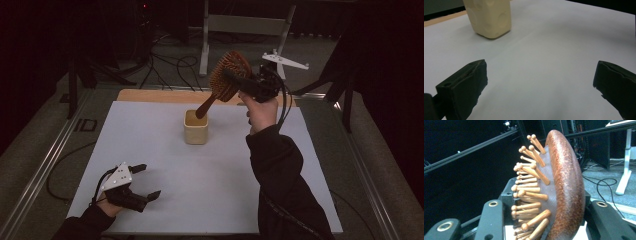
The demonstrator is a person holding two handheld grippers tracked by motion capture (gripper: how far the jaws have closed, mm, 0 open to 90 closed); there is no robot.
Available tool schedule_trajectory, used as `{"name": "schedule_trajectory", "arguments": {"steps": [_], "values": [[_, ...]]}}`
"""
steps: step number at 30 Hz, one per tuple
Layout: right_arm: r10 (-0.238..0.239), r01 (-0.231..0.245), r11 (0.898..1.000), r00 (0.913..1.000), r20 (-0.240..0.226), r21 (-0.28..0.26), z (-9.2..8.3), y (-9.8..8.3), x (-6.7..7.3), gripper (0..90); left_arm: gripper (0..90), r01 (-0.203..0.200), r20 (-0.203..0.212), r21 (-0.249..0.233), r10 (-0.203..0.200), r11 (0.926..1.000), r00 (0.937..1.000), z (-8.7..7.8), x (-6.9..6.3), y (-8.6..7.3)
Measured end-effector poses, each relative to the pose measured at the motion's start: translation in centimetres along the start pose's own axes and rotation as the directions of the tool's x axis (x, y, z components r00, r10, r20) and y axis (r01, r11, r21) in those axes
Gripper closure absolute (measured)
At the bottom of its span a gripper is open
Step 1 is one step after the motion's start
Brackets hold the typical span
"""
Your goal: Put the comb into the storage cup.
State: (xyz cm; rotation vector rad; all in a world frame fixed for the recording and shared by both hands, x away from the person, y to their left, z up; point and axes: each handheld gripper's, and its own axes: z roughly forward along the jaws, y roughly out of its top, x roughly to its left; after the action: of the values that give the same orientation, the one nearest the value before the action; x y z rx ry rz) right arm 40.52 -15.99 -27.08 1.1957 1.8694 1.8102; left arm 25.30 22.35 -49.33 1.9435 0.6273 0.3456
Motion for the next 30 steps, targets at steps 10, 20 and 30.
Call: {"name": "schedule_trajectory", "arguments": {"steps": [10,20,30], "values": [[0.028,-0.028,0.999,0.9996,0.01,0.029,2.2,-1.2,-1.0,51.7,0.0,-0.009,0.007,-0.009,0.009,0.9999,0.9999,-0.1,-0.2,0.2],[0.019,-0.021,0.998,0.9992,0.034,0.051,4.3,-2.4,-1.8,51.7,0.0,-0.012,0.008,-0.01,0.012,0.9999,0.9999,-0.1,-0.2,0.2],[0.032,-0.035,0.996,0.9986,0.042,0.077,6.0,-3.9,-2.6,51.6,0.0,-0.018,0.009,-0.015,0.019,0.9997,0.9998,-0.1,-0.2,0.2]]}}
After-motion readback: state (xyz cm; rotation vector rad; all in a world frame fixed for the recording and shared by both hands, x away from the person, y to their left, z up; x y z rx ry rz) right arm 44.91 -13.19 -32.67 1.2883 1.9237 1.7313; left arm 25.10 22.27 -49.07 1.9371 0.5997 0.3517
